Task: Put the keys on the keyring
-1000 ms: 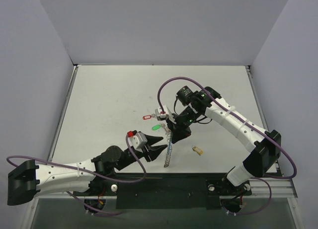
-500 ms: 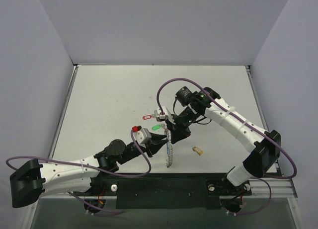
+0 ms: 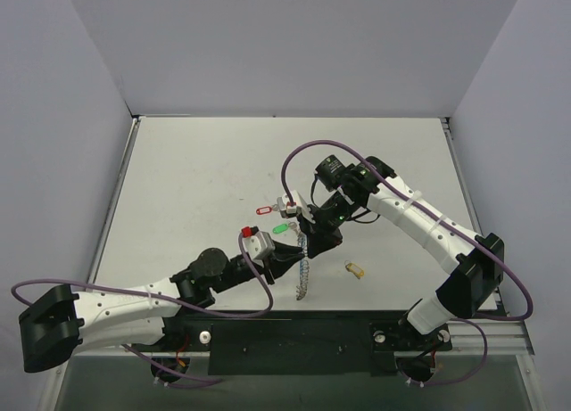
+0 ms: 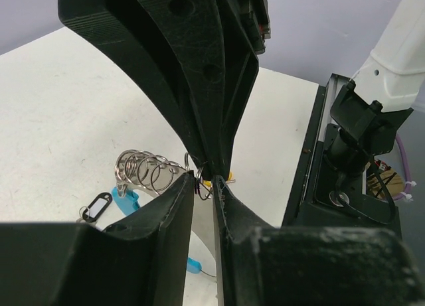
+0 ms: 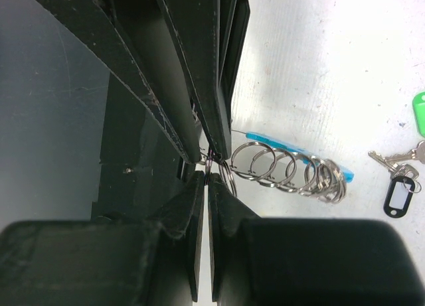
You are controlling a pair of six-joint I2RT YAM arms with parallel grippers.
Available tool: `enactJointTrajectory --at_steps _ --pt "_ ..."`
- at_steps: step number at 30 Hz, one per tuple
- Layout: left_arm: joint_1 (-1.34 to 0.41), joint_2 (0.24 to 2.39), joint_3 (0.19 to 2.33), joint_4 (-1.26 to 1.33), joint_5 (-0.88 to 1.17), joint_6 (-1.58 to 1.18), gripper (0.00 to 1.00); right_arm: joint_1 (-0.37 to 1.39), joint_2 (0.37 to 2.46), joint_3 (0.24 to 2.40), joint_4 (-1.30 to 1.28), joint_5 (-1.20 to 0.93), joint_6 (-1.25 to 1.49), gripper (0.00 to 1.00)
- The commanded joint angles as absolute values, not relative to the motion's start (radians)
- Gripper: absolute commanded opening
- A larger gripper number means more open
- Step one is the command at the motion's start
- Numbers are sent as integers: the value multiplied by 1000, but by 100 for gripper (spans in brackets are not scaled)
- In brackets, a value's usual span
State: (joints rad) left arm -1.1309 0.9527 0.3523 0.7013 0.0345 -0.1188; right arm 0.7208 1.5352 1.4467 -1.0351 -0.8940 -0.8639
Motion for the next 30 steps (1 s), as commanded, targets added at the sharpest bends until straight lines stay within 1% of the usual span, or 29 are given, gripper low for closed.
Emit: enactJointTrajectory --at_steps 1,4,7,9,10,11,15,18,19,21,22,23,24,26,30 --pt "-1123 976 410 709 58 -114 27 727 1508 1439 -1058 -923 -865 0" --pt "-1123 985 416 707 58 -114 26 727 1506 1439 -1058 -923 -865 0" --pt "-1121 989 422 701 57 -109 20 726 1506 1437 -1058 -923 -867 0" --pt "-1123 988 423 701 60 -109 13 727 1506 1437 -1061 -922 -867 0" --pt "-1120 988 425 700 61 -109 2 729 1505 1437 -1058 -919 -867 0" --pt "-1118 988 425 695 63 -110 0 727 1506 1437 -1058 -917 -867 0" --pt "-1117 974 417 698 58 -133 0 726 1502 1442 -1054 -899 -856 0" --pt "-1117 957 394 745 8 -178 0 718 1497 1443 -1014 -896 -799 0" --pt "-1117 945 368 765 -15 -222 0 706 1494 1447 -999 -903 -773 3" --pt "-1117 927 309 869 -73 -291 0 684 1490 1454 -986 -940 -743 13" --pt "-1117 923 260 965 -112 -319 0 674 1486 1457 -983 -971 -735 21" --pt "-1117 920 236 1026 -132 -356 0 658 1480 1460 -980 -985 -724 23" --pt "-1118 920 198 1108 -162 -374 0 650 1476 1460 -973 -1012 -718 29" --pt "-1118 931 160 1225 -199 -419 0 632 1470 1456 -957 -1046 -698 34" --pt "-1118 957 135 1359 -224 -433 0 615 1468 1453 -905 -1075 -626 37"
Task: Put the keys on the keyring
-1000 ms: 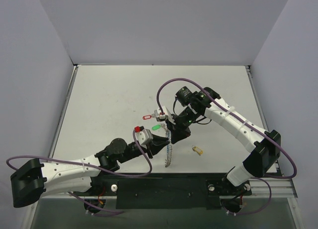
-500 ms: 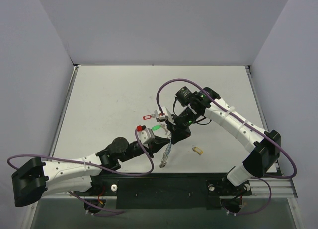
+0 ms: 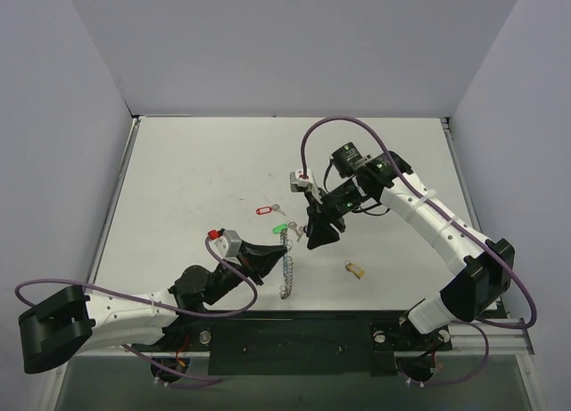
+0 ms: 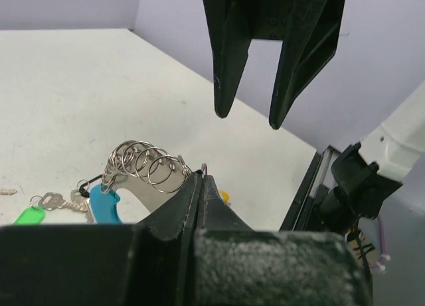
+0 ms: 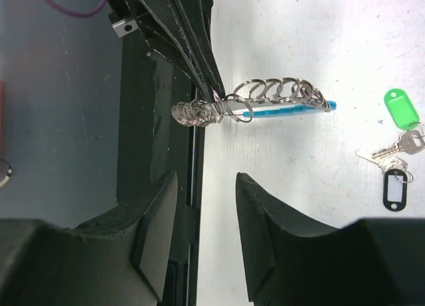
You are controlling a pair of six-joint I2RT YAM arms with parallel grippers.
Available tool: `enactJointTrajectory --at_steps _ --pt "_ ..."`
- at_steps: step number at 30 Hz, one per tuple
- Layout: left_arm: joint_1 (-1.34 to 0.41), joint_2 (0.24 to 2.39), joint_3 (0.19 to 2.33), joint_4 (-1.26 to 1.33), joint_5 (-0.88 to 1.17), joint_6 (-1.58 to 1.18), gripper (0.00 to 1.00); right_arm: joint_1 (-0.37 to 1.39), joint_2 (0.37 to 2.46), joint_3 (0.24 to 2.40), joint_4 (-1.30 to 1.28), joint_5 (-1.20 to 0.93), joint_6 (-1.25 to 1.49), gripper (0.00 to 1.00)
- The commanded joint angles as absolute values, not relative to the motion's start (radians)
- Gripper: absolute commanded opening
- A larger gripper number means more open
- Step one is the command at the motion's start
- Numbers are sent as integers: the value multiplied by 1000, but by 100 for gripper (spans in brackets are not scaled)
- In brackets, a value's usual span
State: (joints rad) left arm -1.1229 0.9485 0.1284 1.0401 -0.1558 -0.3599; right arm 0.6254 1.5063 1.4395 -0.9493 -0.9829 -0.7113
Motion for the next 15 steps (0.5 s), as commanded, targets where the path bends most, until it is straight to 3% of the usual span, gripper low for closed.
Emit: enactJointTrajectory --at_steps 1,10,15 --pt "-1118 959 138 1365 -225 -431 0 614 1471 1451 -894 -1074 -612 37" --pt "-1118 985 155 1407 -202 -430 0 644 1493 1471 -775 -1066 -443 35" --pt "-1118 992 161 1419 -209 -431 0 667 1488 1460 -746 -1086 -408 25"
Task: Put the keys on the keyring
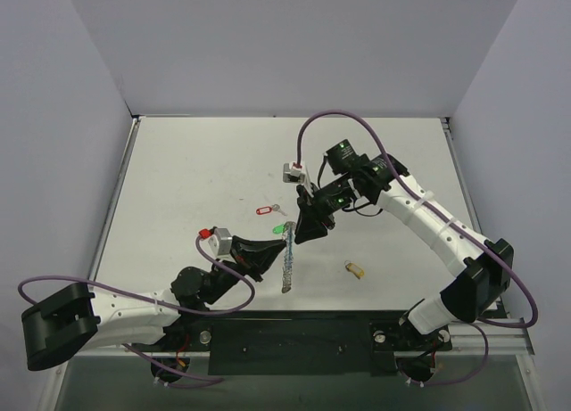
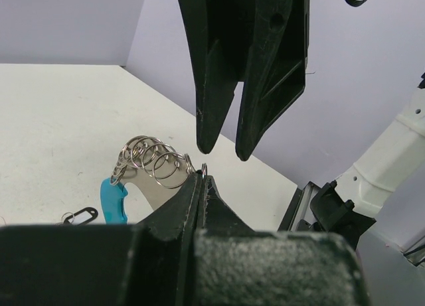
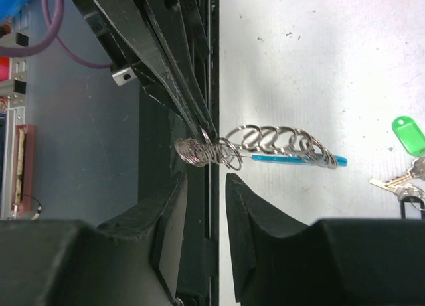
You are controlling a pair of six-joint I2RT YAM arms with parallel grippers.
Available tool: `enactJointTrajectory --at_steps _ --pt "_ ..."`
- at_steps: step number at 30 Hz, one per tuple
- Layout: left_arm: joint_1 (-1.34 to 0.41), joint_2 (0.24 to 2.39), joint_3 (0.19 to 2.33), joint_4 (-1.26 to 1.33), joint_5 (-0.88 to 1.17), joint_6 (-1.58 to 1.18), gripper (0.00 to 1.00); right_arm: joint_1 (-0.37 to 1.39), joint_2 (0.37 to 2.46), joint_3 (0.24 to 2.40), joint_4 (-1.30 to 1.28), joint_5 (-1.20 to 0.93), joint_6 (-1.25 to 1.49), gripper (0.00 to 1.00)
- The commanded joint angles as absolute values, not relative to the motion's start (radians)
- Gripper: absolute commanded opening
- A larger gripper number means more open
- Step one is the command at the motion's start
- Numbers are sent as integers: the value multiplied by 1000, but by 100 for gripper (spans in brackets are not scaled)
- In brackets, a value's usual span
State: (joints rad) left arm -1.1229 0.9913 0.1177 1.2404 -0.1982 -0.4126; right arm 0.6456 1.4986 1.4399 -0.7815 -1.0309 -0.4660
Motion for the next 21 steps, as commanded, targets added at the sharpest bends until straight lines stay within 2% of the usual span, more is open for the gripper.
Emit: enactJointTrajectory --at_steps 1,16,21 --pt "-1118 996 163 1420 -210 -431 0 672 1488 1456 -736 -1091 -388 24" --pt "-1118 1011 169 1448 -201 -440 0 686 1523 1436 -681 -1048 -337 24" --pt "-1117 967 181 1352 -189 -428 0 687 1525 1425 -684 -1039 -354 24"
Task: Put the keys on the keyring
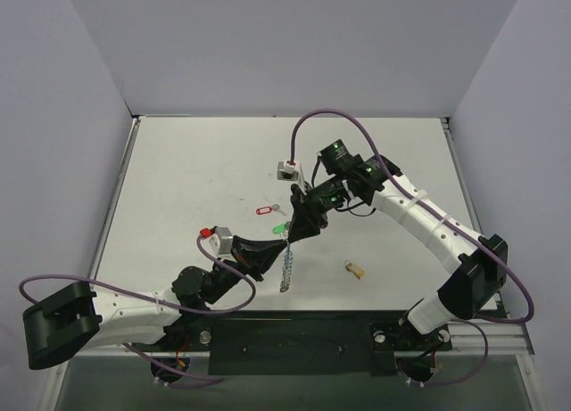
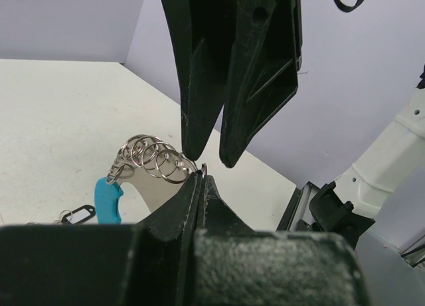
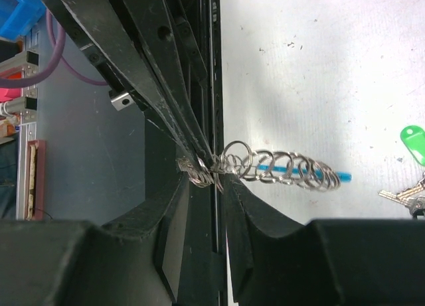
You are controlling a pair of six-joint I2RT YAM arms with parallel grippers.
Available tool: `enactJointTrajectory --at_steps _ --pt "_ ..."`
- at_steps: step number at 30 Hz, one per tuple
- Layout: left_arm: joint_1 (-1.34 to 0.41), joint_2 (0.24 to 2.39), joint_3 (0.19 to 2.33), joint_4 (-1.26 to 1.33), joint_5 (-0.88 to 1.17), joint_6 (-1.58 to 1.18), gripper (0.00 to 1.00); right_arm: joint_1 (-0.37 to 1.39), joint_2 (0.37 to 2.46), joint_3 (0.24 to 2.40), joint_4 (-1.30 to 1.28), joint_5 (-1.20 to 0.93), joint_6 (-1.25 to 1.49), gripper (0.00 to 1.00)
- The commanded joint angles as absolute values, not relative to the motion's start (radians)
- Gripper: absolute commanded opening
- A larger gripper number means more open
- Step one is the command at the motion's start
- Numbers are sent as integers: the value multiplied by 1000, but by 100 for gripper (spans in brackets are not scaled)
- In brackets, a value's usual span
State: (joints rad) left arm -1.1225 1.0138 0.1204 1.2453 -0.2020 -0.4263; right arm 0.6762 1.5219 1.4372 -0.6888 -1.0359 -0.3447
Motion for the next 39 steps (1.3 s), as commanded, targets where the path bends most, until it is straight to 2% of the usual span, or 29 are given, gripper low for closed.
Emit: enactJointTrajectory --at_steps 1,6,8,9,13,16,19,23,26,28,33,39 --pt "-1117 957 184 1332 -184 -425 0 687 1522 1424 -686 -1032 -362 24" --pt "-1108 862 222 1110 -150 -394 0 693 1516 1433 -773 -1042 -495 24" --pt "-1088 816 274 914 -92 -373 0 692 1513 1457 -842 -1043 -575 25" --pt "-1066 799 343 714 -56 -356 0 693 1509 1480 -909 -1031 -653 25" --pt "-1014 742 527 282 69 -258 0 687 1476 1514 -1070 -994 -842 30" --pt "-968 784 644 42 167 -210 0 689 1448 1516 -1123 -982 -925 36" --pt "-945 886 780 -208 236 -155 0 689 1437 1525 -1158 -973 -985 38" --pt "-945 1006 920 -409 261 -89 0 686 1434 1536 -1190 -965 -1029 41" --pt "-945 1055 975 -469 259 -51 0 686 1430 1513 -1186 -974 -1063 49" --pt "-945 1075 997 -483 268 -26 0 689 1440 1497 -1181 -983 -1098 50" --pt "-945 1098 1014 -459 310 -28 0 686 1477 1491 -1132 -1031 -1068 42" --pt "-943 1039 918 -289 356 -92 0 677 1517 1514 -1117 -1084 -1048 36"
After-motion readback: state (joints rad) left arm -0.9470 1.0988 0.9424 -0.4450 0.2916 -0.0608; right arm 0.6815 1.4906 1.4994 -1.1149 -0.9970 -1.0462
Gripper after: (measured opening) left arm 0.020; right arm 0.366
